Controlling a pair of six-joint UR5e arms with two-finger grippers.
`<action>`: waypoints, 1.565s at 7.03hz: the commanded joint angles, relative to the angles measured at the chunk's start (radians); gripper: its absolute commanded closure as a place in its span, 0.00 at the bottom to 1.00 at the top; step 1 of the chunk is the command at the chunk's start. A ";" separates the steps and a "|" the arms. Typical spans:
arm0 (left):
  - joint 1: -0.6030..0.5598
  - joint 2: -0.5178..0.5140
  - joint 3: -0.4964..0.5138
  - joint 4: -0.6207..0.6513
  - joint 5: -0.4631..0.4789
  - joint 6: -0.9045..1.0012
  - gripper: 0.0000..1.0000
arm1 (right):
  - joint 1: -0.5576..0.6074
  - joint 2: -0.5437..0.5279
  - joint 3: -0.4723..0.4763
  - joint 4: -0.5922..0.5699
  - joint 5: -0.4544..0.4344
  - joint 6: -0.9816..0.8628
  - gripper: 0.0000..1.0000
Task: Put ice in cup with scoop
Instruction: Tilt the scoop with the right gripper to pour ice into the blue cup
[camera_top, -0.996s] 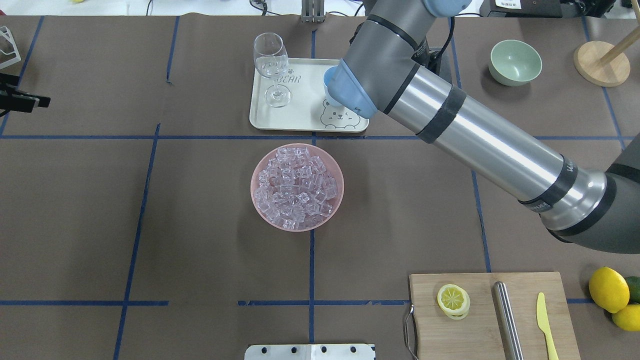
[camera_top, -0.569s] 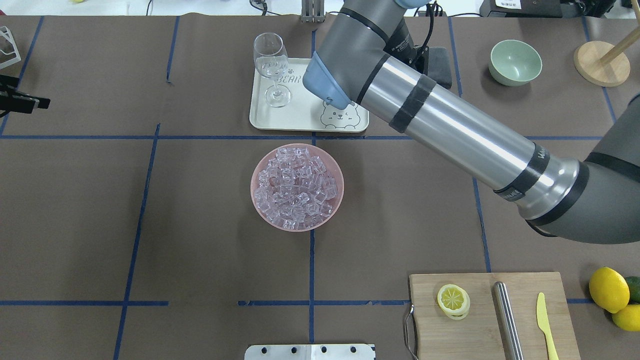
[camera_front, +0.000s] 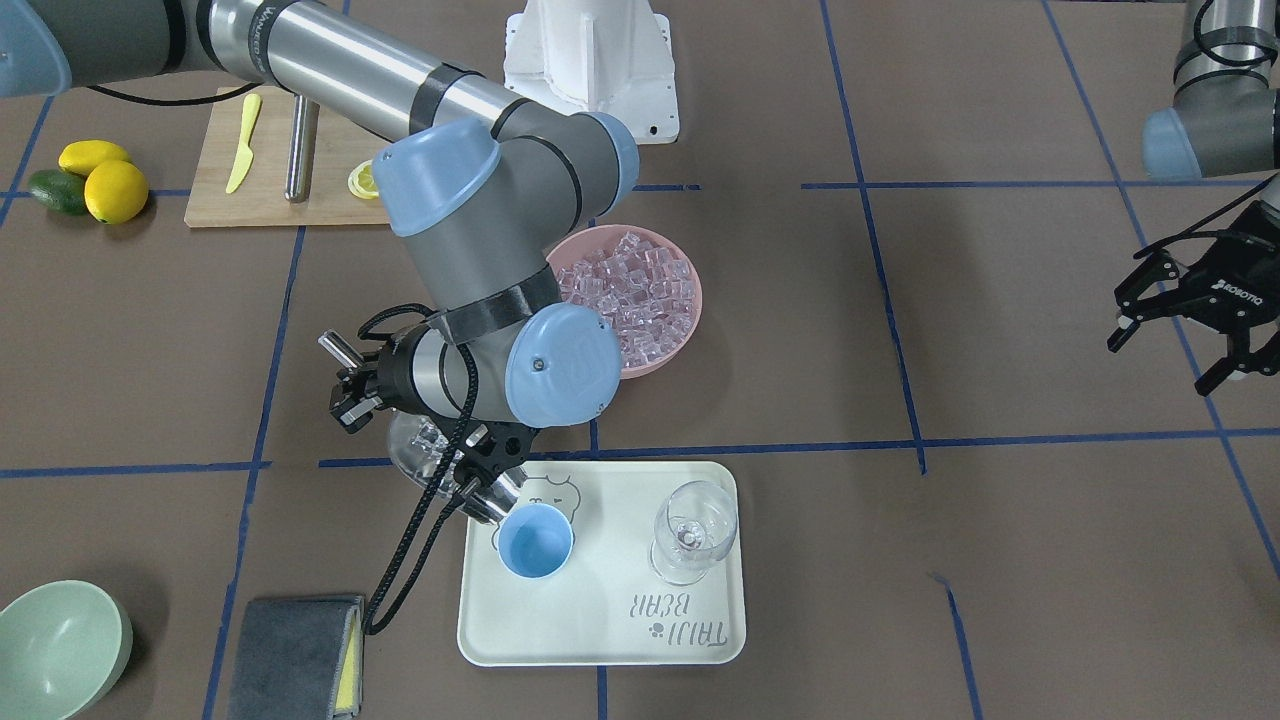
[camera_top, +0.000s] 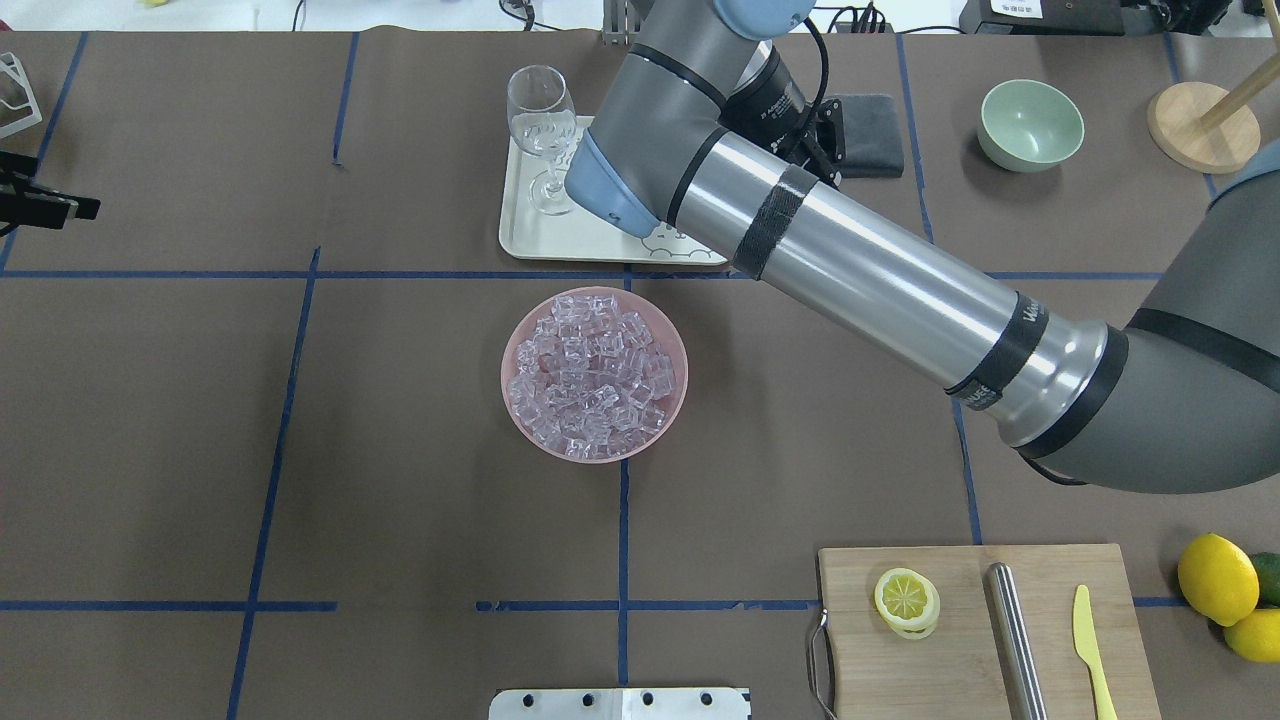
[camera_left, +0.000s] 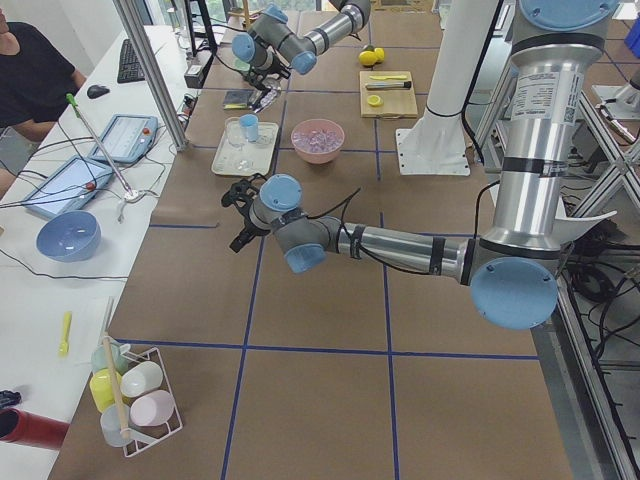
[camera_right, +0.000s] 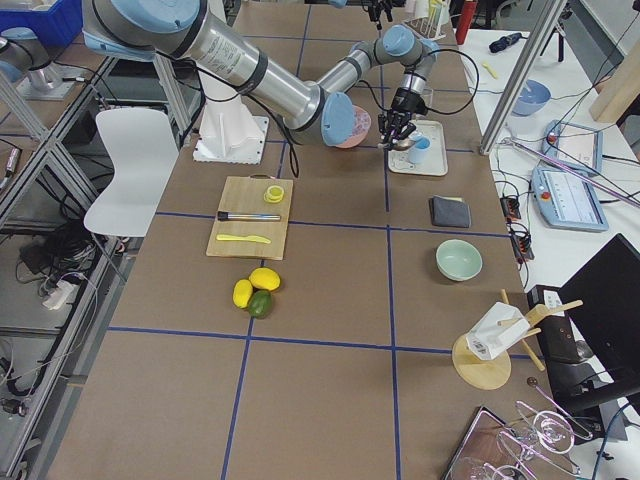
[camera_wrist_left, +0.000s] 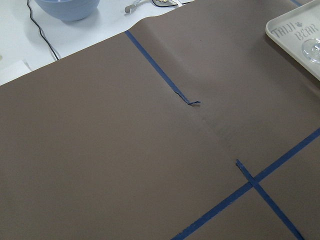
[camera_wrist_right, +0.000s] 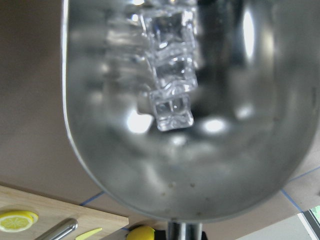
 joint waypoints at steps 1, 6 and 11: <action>-0.002 0.003 -0.001 0.000 0.000 0.000 0.00 | -0.001 0.034 -0.002 -0.069 -0.085 -0.057 1.00; 0.000 0.003 0.001 0.000 0.000 0.002 0.00 | -0.001 0.035 -0.013 -0.078 -0.145 -0.076 1.00; -0.003 0.000 -0.002 -0.004 0.009 0.002 0.00 | 0.031 -0.090 0.251 -0.078 -0.104 -0.113 1.00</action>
